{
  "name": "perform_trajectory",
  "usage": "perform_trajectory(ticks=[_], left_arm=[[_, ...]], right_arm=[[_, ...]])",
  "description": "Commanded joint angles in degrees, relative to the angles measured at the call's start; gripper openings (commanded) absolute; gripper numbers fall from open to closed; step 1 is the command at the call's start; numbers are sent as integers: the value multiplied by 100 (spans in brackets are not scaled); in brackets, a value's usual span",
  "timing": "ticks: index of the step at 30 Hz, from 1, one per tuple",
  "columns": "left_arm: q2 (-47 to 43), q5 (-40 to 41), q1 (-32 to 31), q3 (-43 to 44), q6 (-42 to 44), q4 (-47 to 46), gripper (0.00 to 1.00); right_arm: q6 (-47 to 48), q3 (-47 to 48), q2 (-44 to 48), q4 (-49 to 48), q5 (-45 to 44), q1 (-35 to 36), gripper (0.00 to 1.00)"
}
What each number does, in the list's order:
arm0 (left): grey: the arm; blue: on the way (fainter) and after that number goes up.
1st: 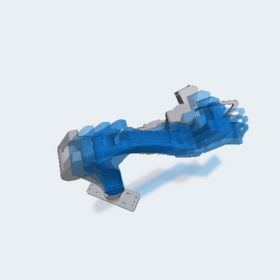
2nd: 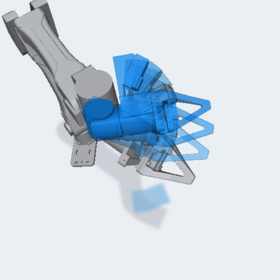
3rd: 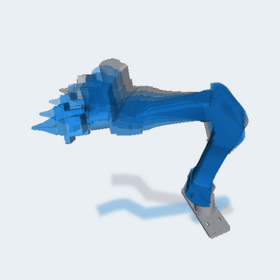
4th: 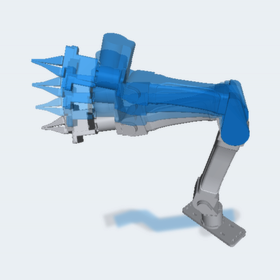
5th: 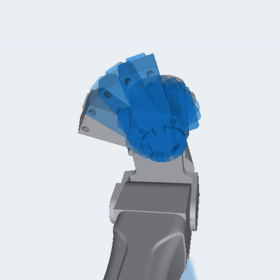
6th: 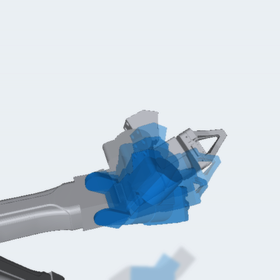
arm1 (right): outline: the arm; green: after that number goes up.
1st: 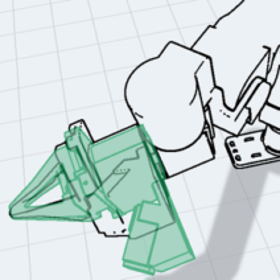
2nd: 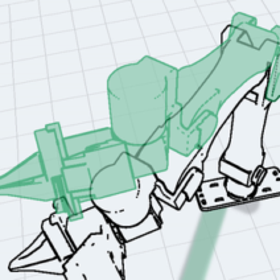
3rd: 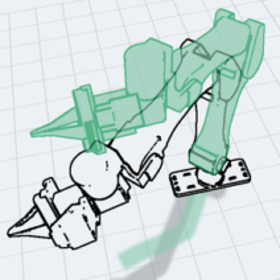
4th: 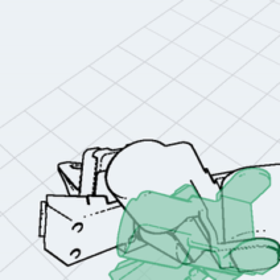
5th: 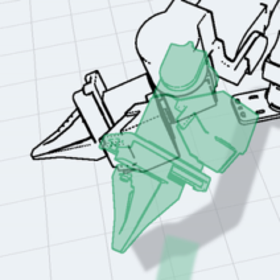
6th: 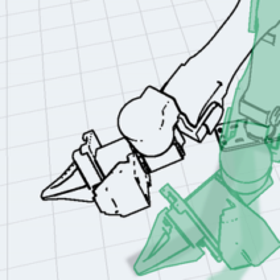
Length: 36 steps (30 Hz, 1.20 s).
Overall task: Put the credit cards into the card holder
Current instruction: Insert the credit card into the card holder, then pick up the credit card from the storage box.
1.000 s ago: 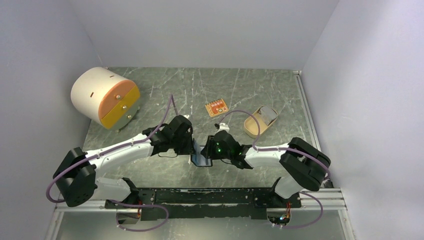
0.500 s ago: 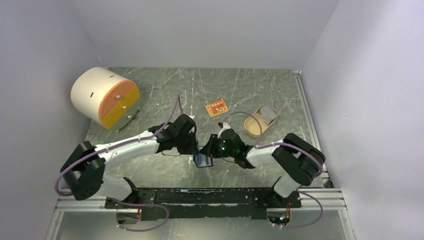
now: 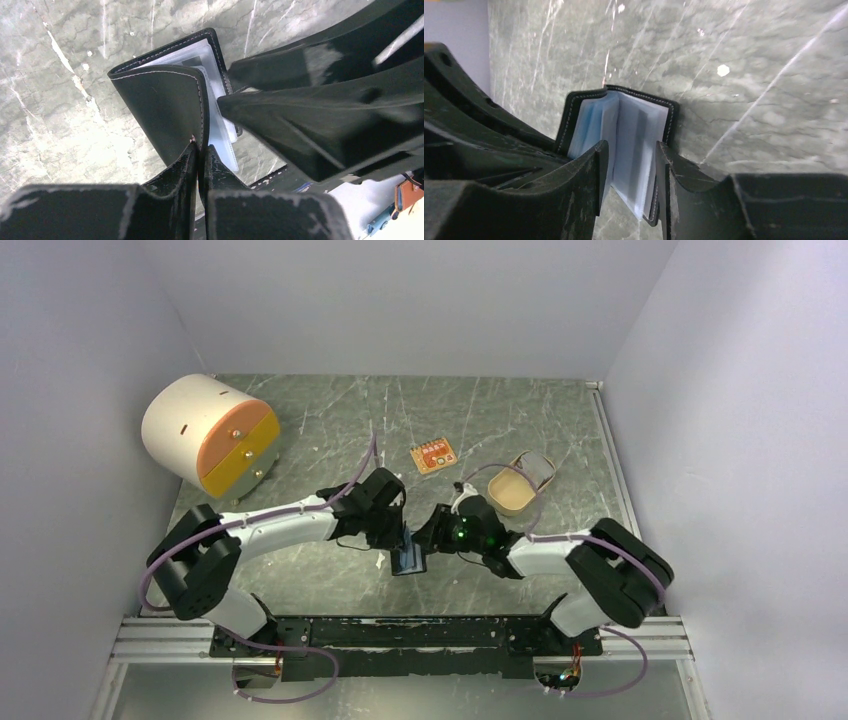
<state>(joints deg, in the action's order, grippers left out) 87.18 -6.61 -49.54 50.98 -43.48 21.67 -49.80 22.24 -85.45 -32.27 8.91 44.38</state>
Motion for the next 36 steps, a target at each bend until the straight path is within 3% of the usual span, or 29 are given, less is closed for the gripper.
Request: perform_trajectory(ticks=[1, 6, 12, 18, 22, 26, 28, 36], left_arm=[[0, 71, -22, 69, 128, -8, 9], [-609, -270, 152, -409, 199, -699, 9], [-943, -1327, 578, -1035, 352, -1688, 9], [-866, -866, 583, -913, 555, -1061, 9], [-860, -824, 578, -974, 568, -931, 11], [-888, -784, 579, -1029, 606, -817, 12], [-923, -758, 578, -1047, 640, -758, 13], [-998, -902, 578, -1137, 641, -844, 16]], right_arm=[[237, 27, 737, 893, -427, -254, 44], [897, 567, 1655, 2273, -1199, -464, 50], [2486, 2159, 1662, 4105, -2842, -678, 52], [4479, 3004, 1213, 4332, -3091, -1513, 52], [5929, 2998, 656, 4044, -4129, -1857, 52], [6801, 3031, 302, 3917, -3777, -2566, 53], [6916, 3123, 140, 3932, -3857, -2822, 55], [7193, 3415, -498, 4022, -2732, -3436, 65]])
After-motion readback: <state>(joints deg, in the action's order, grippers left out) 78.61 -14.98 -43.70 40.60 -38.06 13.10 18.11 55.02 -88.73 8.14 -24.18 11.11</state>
